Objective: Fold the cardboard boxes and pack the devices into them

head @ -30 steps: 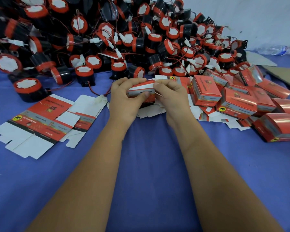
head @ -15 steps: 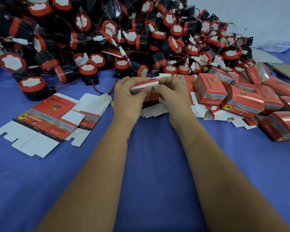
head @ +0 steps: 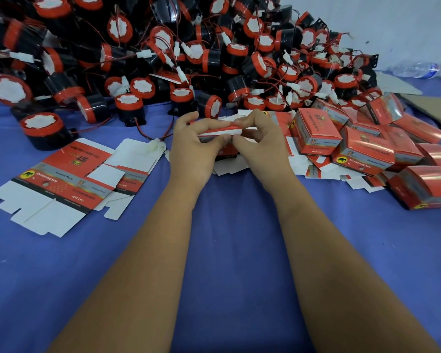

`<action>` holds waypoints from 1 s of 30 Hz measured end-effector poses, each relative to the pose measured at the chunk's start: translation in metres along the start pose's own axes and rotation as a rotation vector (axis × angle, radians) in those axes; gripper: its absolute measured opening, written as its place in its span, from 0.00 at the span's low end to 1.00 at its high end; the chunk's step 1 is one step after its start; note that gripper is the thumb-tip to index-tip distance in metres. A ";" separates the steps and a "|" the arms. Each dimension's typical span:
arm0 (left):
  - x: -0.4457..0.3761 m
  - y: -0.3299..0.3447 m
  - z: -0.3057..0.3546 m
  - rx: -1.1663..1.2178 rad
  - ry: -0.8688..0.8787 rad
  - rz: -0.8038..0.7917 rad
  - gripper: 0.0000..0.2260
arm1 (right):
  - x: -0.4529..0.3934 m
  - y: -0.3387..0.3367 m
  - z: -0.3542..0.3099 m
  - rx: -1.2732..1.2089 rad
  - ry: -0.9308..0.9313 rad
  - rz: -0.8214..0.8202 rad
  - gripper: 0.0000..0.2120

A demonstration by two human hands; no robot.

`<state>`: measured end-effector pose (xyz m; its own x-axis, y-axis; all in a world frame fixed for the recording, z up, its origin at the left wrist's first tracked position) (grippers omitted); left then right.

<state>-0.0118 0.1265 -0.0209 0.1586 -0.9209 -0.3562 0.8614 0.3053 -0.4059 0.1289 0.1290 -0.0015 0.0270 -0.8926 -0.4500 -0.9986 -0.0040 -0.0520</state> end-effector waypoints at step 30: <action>0.001 -0.003 0.002 -0.046 0.021 -0.026 0.19 | -0.001 0.000 0.005 0.223 -0.050 -0.012 0.03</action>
<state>-0.0129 0.1244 -0.0181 0.1258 -0.9235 -0.3624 0.8421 0.2925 -0.4531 0.1294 0.1327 -0.0057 0.0464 -0.8699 -0.4911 -0.9638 0.0903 -0.2510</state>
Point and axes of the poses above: each hand's wrist, its own x-axis away from the middle knuckle, its own y-axis out of the palm, z = x × y, the point moved 9 cm from there along -x, towards the middle knuckle, and after that the axes turned 11 degrees about -x, right-handed, at the moved point
